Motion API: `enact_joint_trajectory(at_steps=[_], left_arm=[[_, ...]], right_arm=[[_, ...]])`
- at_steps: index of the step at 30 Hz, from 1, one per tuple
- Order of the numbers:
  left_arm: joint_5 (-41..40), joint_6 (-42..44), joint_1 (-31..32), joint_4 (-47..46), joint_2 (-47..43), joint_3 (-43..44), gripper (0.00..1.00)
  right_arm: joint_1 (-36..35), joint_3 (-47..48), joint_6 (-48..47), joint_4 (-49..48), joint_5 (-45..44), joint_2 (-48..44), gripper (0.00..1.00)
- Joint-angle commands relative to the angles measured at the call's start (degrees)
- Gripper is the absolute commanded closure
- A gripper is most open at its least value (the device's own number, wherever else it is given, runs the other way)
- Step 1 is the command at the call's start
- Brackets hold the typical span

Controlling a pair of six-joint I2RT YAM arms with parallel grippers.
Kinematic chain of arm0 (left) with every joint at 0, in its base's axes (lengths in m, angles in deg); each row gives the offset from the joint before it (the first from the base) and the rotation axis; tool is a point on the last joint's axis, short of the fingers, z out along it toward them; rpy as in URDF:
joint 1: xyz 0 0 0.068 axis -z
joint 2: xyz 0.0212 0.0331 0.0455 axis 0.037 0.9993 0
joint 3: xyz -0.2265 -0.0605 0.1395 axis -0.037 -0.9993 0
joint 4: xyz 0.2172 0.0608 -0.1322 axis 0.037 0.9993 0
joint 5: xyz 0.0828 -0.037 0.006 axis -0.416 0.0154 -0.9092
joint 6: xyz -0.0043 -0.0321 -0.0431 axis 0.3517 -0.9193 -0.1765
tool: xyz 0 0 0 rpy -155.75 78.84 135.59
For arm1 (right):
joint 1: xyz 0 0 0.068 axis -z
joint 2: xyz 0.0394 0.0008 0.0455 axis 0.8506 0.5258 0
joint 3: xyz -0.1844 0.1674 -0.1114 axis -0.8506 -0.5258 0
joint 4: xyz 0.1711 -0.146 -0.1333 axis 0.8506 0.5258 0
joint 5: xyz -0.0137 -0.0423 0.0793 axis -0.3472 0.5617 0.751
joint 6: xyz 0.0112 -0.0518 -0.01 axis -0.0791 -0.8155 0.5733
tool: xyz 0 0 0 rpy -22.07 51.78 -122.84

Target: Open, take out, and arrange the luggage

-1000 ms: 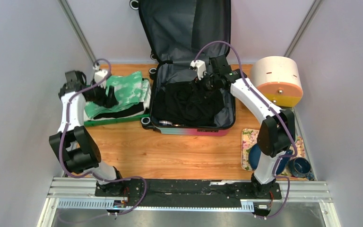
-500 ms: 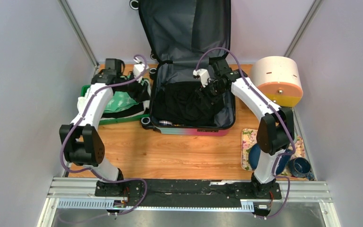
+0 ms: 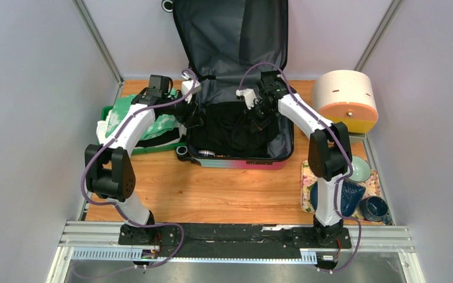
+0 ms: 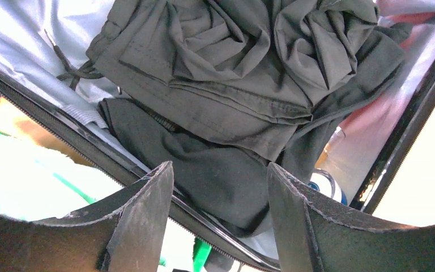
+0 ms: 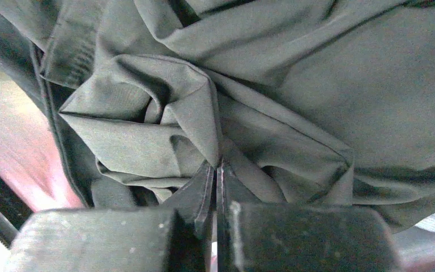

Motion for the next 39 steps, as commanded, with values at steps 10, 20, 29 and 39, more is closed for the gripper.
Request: enact_joint_trajectory(at_steps=[10,20,29,39], left_arm=[[-1.57,-18.34,-6.92,-16.20,-4.27,-6.57,0.35],[6.33,-15.44,-6.92,-20.59,-8.22,-14.39,0.31],[7.05,-6.66,-1.31,-19.89,-5.33,-13.87,0.31],[5.20,-23.07,-1.73,-26.64,-1.63,-11.05,0.31]], right_arm=[[-6.17,7.32,1.12,-10.91,11.62,-4.67,1.00],[-7.41,16.30,0.34,-7.77,10.05,0.79,1.00],[1.55,-4.34,-11.17,-0.74,3.10,-14.15,0.90],[1.12,-4.71,-11.19,0.79,9.42,-17.67,0.25]])
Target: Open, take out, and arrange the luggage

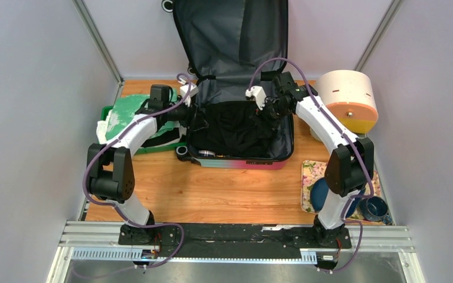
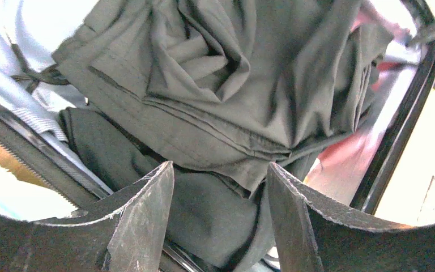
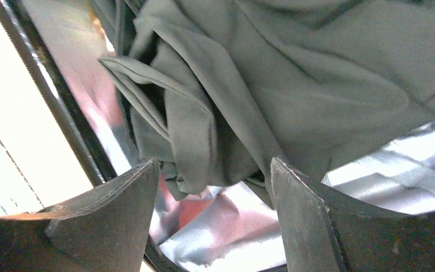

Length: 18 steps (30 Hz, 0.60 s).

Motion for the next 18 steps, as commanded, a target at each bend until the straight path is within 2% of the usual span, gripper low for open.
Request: enact_joint_trajectory(at_steps=[1,4,11,18], left_arm=[[0.30,-10.36,-2.04,-7.07,-0.65,1.32,0.31],[0.04,-15.20,-4.50,-8.22,-1.26,0.88,0.32],[-3.04,-15.03,-7.58,-8.57,-4.78,-2.72,0.32],[-3.92,-15.03,-8.64,-9.54,-7.33,-5.80,0.32]], right_arm=[[-2.55,1.30,3.52,-5.43,4.55,-4.23,0.25],[-5.80,2.09,5.55,-9.56,3.50,-2.92,0.25],[-13.01,7.53,16.44,-18.26,-2.12,5.60,0.24],[-17.41,12.11,17.24,-18.44,-0.99,14.57,0.24]])
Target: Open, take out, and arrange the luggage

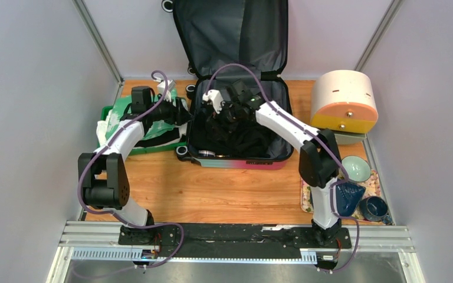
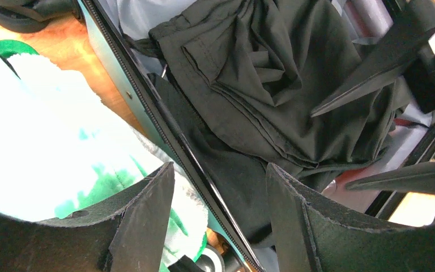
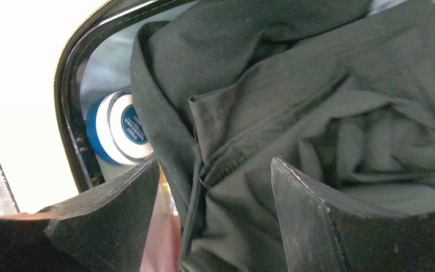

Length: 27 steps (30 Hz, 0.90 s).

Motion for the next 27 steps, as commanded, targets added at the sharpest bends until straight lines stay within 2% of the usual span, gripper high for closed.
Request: enact_joint_trajectory(at_steps=[1,7,9,10,11,13,16,20,23,27], left_arm=[[-0.59,-0.83,-0.62,-2.28,-3.46,-1.17,0.32],[-0.68,-0.65,-1.58,-2.37,-4.17,-2.92,0.30],[-0.60,-0.82,-1.58,-2.63,-4.25,-3.19,0.30],[-0.60,-0.82,-1.58,-2.72,-4.25,-3.28,0.31],[-0.34,-0.91,-1.58,-2.89,-4.25,-3.45,0.31],[0.02,-1.00,-1.58,-3.16,-4.17,-3.63,0.31],[0.81,-0.82,-1.58,-3.42,-4.08,-3.80,0.31],[1.69,-1.35,-1.58,-4.39,-3.64,-3.89,0.32],[1.78,-1.53,-1.58,-4.65,-3.38,-3.63,0.32],[1.42,-1.26,-1.58,-4.48,-3.37,-3.45,0.32]], right_arm=[[-1.74,2.93,2.54,-2.38,-0.24,4.19,0.24],[-2.36,5.48,1.92,-1.94,-2.52,10.52,0.25],[-1.66,6.80,2.36,-1.50,-4.37,12.10,0.31],[-1.22,7.67,3.49,-1.33,-4.11,12.20,0.34],[-0.08,8.03,3.94,-1.24,-2.98,12.11,0.40],[1.24,8.21,4.20,-1.15,-1.13,11.24,0.44],[2.74,8.03,4.20,-0.45,1.94,9.83,0.38],[3.27,7.59,5.34,-0.44,7.65,8.77,0.37],[3.27,7.68,7.63,-1.41,7.84,9.82,0.37],[3.00,9.87,9.30,-0.97,3.63,12.19,0.39]])
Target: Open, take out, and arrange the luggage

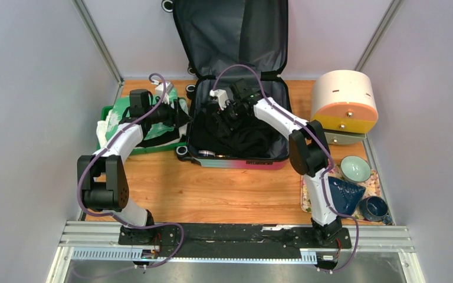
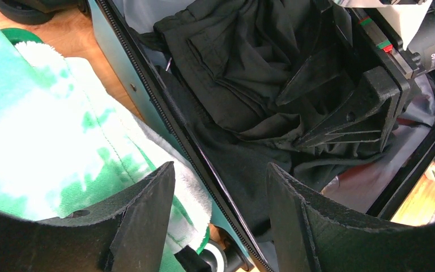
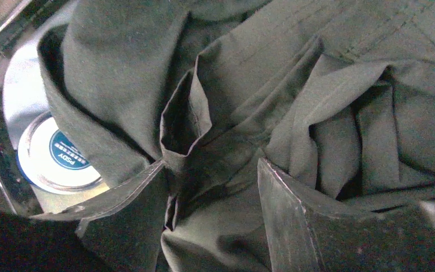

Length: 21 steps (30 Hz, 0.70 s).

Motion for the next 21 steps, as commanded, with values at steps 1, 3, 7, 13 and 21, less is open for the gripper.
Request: enact_joint_trajectory(at_steps=[1,3,7,13,21], left_arm=[[1.12,-0.50,-0.27,-1.75,-1.60,0.20,0.32],[1.03,-0.32,-0.27,-1.57,-1.78,0.11,0.32],[2.08,0.29,-0.27,-1.39,-1.78,-0.15,0.34],[8.74,7.28,-0.18,-6.66,-3.80,-4.97,0.29],[15.97,38.93,4.56,-9.31,-5.65,-7.80,0.22]], right_arm=[[-0.87,4.02,2.83,-1.15,-1.92,0.11,0.39],[-1.57,3.94,2.39,-1.06,-3.42,0.29,0.41],[-2.18,4.02,0.99,-0.01,-4.48,0.02,0.82],[0.97,6.13,2.56,0.88,-0.99,-2.16,1.00],[4.93,8.59,8.98,-1.68,7.38,-4.81,1.00]])
